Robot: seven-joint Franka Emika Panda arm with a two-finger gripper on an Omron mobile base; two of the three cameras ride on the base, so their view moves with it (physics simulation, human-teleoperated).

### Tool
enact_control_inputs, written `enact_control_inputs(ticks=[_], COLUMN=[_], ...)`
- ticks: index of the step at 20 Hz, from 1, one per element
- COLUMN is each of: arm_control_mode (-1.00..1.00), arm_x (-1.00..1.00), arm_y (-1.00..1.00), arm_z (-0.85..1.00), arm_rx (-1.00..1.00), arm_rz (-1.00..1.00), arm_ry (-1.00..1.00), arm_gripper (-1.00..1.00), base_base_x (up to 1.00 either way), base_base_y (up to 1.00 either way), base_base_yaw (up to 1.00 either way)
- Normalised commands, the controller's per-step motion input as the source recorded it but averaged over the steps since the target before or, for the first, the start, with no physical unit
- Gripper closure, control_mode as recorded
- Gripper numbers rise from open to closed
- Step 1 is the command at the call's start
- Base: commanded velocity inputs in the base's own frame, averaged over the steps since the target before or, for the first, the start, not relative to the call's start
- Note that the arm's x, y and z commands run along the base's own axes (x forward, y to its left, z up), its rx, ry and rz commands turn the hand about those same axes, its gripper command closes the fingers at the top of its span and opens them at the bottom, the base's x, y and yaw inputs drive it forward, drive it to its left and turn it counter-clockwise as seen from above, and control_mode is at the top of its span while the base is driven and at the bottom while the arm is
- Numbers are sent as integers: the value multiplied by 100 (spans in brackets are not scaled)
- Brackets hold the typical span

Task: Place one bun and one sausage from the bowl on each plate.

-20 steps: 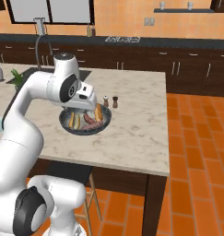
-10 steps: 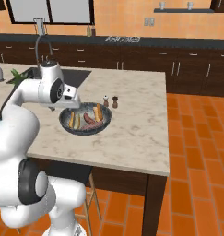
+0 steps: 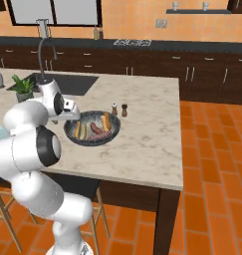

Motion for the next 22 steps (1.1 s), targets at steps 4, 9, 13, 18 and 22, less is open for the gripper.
enact_control_inputs(ticks=[4, 9, 13, 18, 22], arm_control_mode=[-100, -100, -100, -100, -100], arm_x=[36, 9, 7, 32, 31], arm_y=[-7, -28, -2, 7, 0], arm_z=[-17, -28, -38, -28, -30], arm_rx=[0, 1, 0, 0, 0], arm_rz=[0, 0, 0, 0, 0], arm_ry=[21, 2, 0, 0, 0], arm_gripper=[-100, -100, -100, -100, -100], base_base_x=[0, 0, 0, 0, 0], base_base_y=[0, 0, 0, 0, 0], base_base_yaw=[0, 0, 0, 0, 0])
